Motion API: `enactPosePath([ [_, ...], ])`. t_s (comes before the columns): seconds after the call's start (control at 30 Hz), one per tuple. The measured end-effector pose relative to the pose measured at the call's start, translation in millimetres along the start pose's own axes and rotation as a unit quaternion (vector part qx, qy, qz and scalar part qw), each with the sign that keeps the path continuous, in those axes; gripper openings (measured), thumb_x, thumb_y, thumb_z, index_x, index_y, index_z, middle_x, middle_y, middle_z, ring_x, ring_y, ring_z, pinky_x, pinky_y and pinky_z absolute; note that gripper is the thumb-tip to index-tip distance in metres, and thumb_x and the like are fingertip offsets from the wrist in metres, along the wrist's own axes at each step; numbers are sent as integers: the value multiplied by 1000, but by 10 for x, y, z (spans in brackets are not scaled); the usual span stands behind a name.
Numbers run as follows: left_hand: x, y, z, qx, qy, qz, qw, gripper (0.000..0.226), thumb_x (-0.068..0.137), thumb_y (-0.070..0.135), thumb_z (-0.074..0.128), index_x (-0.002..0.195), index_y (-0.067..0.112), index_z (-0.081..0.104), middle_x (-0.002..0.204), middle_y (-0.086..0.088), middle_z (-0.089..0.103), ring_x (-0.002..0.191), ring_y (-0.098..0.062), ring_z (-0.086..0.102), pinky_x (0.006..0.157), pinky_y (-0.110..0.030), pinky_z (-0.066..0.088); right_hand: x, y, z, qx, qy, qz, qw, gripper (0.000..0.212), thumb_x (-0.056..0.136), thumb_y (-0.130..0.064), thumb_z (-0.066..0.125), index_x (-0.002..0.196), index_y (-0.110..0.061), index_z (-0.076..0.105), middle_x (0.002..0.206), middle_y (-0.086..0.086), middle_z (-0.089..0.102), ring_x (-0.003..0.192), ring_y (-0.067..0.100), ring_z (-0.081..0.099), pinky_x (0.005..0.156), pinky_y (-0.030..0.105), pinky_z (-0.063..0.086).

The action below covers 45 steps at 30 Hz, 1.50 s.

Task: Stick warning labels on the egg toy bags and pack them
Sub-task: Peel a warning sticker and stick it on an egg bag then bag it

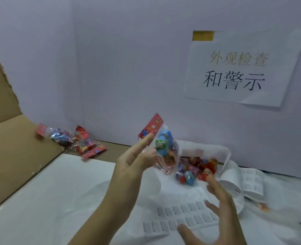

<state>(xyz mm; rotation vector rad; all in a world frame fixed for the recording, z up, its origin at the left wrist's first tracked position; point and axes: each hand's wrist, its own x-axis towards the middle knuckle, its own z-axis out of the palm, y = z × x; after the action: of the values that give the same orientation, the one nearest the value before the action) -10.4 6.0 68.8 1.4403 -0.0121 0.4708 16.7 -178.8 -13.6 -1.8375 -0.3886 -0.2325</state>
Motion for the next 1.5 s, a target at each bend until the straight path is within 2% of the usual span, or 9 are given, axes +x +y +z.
enactPosePath([
  [0.1, -297, -194, 393, -36, -90, -39, 995, 47, 70, 36, 66, 116, 38, 66, 106, 22, 72, 102, 2, 67, 83, -19, 54, -49, -25, 97, -69, -14, -51, 996, 110, 66, 1, 82, 129, -67, 24, 132, -43, 32, 124, -10, 40, 97, 13, 38],
  [0.2, -372, -324, 551, -52, -136, -24, 989, 63, 74, 17, 64, 133, 37, 53, 119, 21, 68, 110, -1, 64, 78, -10, 51, 95, 85, -30, 78, 70, -8, 994, 42, 84, -16, 72, 114, -41, 57, 105, -22, 65, 96, 4, 65, 78, 18, 54],
  [0.3, -292, -531, 515, 17, -66, 32, 997, 70, 71, 23, 70, 130, 49, 45, 126, 25, 61, 114, -4, 62, 83, -18, 54, 150, 329, -179, 226, 87, 118, 963, 18, 92, -20, 56, 108, -22, 64, 91, -6, 74, 79, 16, 72, 63, 23, 56],
  [0.4, -172, -862, 381, 40, 20, -20, 999, 58, 72, 33, 68, 123, 50, 46, 122, 24, 61, 108, 1, 62, 76, -15, 53, 160, 477, -200, 329, 41, 223, 917, 18, 95, -12, 51, 107, -10, 64, 84, 13, 74, 65, 21, 70, 53, 28, 55],
  [0.57, -114, -1121, 371, -50, -41, -248, 967, 50, 57, 51, 76, 104, 34, 73, 94, 7, 77, 86, -13, 74, 59, -21, 56, 181, 541, -138, 317, -51, 231, 919, 21, 96, -8, 47, 100, -9, 67, 79, 15, 72, 61, 24, 69, 51, 31, 54],
  [0.8, -204, -1163, 391, -55, -52, -236, 969, 31, 69, 45, 69, 86, 21, 79, 95, -12, 76, 83, -28, 75, 59, -35, 61, 168, 489, -171, 205, -70, 212, 953, 45, 75, -54, 70, 101, -17, 69, 89, 3, 73, 81, 18, 72, 66, 37, 59],
  [0.93, -262, -1140, 471, -41, -62, -222, 972, 35, 65, 49, 70, 85, 21, 78, 92, -10, 76, 83, -27, 75, 62, -39, 62, 156, 443, -168, 226, -64, 243, 941, 39, 60, -50, 71, 81, -17, 71, 87, 9, 74, 83, 27, 72, 69, 40, 60],
  [1.1, -276, -1172, 480, -54, -38, -250, 966, 21, 70, 37, 70, 77, 19, 79, 88, -11, 76, 81, -28, 75, 59, -36, 62, 136, 434, -154, 253, -58, 250, 933, 21, 81, -22, 71, 60, -19, 71, 73, 7, 73, 68, 18, 71, 51, 26, 54],
  [1.5, -294, -1174, 509, -84, -12, -264, 961, 22, 72, 37, 68, 82, 21, 80, 96, -11, 76, 88, -27, 74, 64, -35, 62, 156, 490, -132, 309, -49, 259, 914, 30, 60, -42, 75, 77, -17, 76, 89, 14, 74, 81, 28, 72, 66, 39, 60],
])
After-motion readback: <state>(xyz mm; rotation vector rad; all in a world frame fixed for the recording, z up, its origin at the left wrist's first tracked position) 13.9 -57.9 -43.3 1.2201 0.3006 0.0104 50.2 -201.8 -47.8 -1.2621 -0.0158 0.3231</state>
